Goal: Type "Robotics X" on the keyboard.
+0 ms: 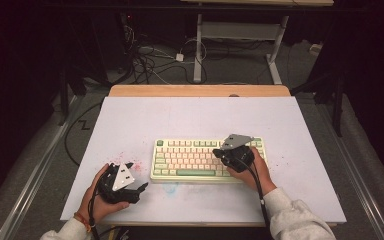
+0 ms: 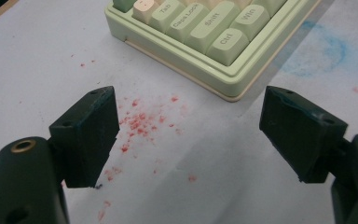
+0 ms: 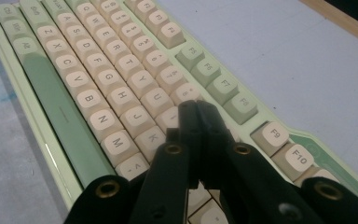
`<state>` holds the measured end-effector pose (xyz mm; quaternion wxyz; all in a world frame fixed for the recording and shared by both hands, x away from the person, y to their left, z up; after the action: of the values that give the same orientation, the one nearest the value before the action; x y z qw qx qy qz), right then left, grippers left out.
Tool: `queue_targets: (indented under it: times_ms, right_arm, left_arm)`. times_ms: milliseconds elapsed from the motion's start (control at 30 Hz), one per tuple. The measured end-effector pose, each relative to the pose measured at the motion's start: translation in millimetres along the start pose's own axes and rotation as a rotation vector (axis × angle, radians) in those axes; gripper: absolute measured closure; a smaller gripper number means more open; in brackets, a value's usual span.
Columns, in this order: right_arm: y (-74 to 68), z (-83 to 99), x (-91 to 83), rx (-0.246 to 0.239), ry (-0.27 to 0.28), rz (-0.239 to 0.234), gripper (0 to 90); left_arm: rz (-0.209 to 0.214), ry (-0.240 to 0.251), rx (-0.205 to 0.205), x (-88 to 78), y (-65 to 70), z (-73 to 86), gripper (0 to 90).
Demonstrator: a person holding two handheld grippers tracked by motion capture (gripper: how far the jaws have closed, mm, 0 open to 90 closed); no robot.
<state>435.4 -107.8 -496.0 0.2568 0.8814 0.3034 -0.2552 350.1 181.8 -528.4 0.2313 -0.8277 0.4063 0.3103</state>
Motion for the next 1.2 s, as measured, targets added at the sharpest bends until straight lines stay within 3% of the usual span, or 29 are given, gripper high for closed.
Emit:
queue_targets:
  times_ms: [500, 667, 967, 1200]
  right_arm:
    - [-4.2, 2.9, 15.1, -0.014, -0.042, 0.015, 89.9]
    - [-6.2, 5.3, 16.2, -0.039, -0.075, 0.01, 90.0]
    - [-5.4, -2.1, 5.1, -0.006, -0.005, -0.002, 86.9]
    - [-0.5, -8.7, -5.7, 0.023, 0.055, 0.001, 78.8]
  left_arm:
    - [0.008, -0.016, 0.006, 2.2, 1.2, 1.3, 18.6]
    - [0.012, -0.019, 0.006, 2.8, 1.8, 1.7, 18.6]
    - [0.01, -0.02, 0.005, 2.9, 1.5, 1.6, 18.6]
    - [0.022, -0.027, -0.005, 3.5, 1.0, 3.3, 18.6]
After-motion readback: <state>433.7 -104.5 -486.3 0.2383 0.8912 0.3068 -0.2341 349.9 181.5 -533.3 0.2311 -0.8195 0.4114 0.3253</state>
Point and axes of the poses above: each handheld gripper's, and its own axes: x roughly forward along the jaws, z roughly out of its underside, y roughly to its right, the point moved 8 cm from there along x, roughly forward along the jaws, and after that the axes turned 11 degrees about z, right-handed, at the moved point
